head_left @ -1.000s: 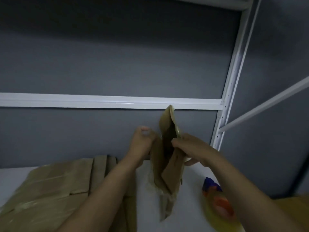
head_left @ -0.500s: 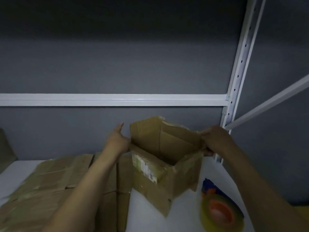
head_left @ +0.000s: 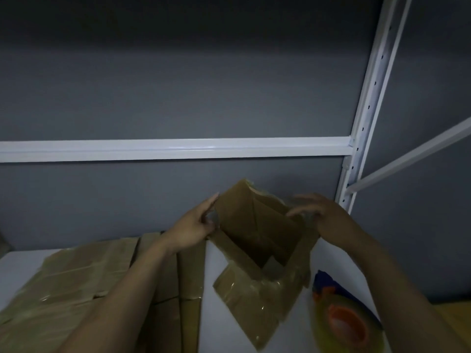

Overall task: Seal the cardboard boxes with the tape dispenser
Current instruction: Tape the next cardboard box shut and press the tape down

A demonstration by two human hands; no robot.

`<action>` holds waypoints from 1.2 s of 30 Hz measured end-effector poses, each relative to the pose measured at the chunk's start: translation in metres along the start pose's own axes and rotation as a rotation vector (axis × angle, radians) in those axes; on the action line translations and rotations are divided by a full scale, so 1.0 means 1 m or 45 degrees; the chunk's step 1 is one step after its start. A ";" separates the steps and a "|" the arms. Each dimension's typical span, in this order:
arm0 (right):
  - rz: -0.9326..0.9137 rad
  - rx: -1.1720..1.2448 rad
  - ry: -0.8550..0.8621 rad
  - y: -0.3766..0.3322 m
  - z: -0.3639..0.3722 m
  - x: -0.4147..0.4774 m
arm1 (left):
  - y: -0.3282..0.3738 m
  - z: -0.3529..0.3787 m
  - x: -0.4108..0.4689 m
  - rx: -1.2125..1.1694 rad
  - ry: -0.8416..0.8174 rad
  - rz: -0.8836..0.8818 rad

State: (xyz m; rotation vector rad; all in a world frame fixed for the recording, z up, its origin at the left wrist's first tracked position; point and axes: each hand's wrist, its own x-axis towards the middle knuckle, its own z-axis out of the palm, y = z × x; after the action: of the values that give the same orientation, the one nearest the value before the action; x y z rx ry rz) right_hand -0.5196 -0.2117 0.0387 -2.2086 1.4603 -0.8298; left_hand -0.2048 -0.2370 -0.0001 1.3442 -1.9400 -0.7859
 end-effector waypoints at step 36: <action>0.239 0.268 0.430 0.043 0.050 0.000 | -0.029 0.025 0.042 -0.209 -0.395 -0.010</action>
State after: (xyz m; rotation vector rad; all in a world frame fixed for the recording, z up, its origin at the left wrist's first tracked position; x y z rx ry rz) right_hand -0.5176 -0.2293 -0.0248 -1.8091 1.6143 -1.2718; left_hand -0.2187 -0.2824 -0.0309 1.1867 -2.0508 -1.1892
